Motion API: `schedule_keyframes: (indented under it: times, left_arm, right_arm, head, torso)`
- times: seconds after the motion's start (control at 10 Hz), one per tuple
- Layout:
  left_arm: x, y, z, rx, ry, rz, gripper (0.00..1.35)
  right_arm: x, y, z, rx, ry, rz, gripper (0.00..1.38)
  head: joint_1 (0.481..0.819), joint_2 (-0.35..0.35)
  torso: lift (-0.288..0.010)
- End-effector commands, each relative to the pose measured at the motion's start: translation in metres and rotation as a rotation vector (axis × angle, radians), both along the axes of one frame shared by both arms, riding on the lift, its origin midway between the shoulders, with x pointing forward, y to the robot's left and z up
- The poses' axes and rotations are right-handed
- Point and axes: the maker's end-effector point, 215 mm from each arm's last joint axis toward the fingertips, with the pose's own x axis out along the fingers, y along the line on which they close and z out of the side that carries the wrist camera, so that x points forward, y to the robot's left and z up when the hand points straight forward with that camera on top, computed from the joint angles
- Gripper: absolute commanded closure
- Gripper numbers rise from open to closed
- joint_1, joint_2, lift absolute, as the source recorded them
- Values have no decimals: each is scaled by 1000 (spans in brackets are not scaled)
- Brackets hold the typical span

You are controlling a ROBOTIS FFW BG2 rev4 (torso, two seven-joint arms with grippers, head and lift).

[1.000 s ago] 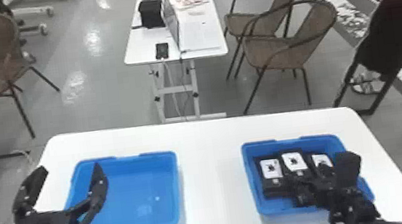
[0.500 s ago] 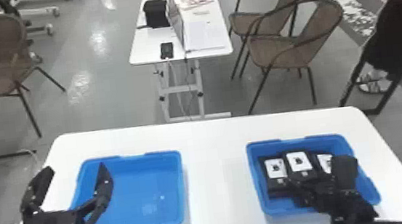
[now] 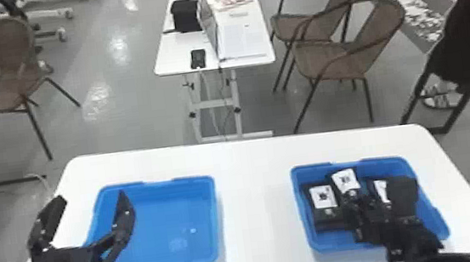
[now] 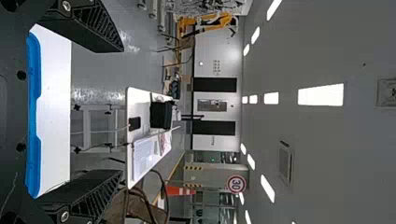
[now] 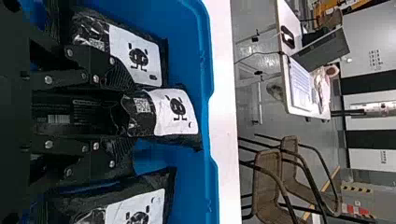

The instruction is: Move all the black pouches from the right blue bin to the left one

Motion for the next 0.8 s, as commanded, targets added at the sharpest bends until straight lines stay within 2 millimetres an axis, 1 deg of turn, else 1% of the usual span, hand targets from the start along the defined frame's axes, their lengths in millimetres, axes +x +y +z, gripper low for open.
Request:
schedule_keyframes:
  times: [0.0,0.1,0.2,0.3,0.4,0.5,0.6,0.7]
  left_arm:
    - [0,0,-1,-2,0,-1,93]
    - [0,0,0,-2,-3,-3,93]
    - [0,0,-1,-9,0,-5,94]
    - [1,0,-4,-23,9,-5,94]
    - [4,1,-9,-66,35,-2,88]
    - [12,0,-15,-174,63,-3,87]
    - [19,2,-11,-253,60,-3,87]
    - [27,1,-3,-301,61,-16,87]
  right_arm:
    - [-1,5,4,45,-29,-19,1239]
    - [-5,7,14,125,-71,-52,1283]
    - [-3,13,37,138,-125,-21,1283]
    - [-2,21,65,143,-183,27,1283]
    - [0,38,106,155,-261,115,1283]
    - [6,67,149,158,-323,224,1283]
    - [17,105,188,176,-385,334,1283]
    - [31,148,223,234,-432,456,1283]
  head:
    - [695,-14]
    - [695,-11]
    - [695,-8]
    - [695,0]
    - [695,10]
    - [695,30]
    - [695,41]
    - [695,77]
  torso:
    - [0]
    - [0]
    - [0]
    - [0]
    - [0]
    - [0]
    - [0]
    - [0]
